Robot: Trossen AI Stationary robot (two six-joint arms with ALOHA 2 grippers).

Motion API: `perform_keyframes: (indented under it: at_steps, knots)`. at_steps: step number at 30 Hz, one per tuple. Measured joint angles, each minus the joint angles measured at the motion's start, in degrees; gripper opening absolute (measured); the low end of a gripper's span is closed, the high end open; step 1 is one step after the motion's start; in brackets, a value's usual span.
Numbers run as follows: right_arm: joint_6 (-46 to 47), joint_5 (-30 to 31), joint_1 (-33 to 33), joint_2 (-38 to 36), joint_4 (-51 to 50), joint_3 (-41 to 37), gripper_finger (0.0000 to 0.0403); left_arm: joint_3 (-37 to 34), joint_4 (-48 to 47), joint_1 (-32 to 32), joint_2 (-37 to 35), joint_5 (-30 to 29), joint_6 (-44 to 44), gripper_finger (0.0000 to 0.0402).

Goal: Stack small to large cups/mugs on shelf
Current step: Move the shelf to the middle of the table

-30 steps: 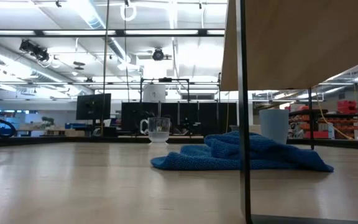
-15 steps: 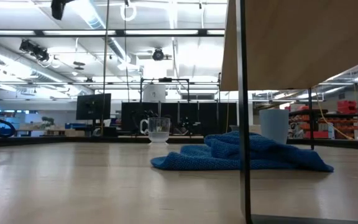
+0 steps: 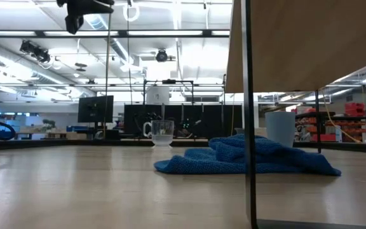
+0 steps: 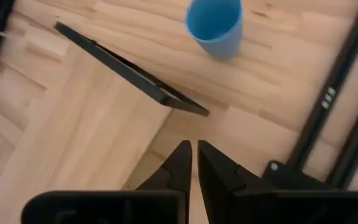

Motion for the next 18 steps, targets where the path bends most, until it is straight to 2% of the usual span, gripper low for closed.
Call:
perform_keyframes:
  at_steps: [9, 13, 18]
  knots:
    - [2.99, -6.7, 0.0, 0.15, -0.6, 0.0, 0.0034, 0.0, -1.74, -2.4, 4.58, 0.06, -2.06, 0.0089]
    - [4.08, -7.24, 0.0, 0.23, -0.58, -0.06, 0.0034, 0.0, -1.68, -3.72, 6.45, 0.04, -3.2, 0.0084]
    - [5.84, -11.73, 0.0, 0.34, -0.34, -5.08, 0.0034, 0.0, -1.57, -4.67, 8.71, 0.04, -3.68, 0.0086]
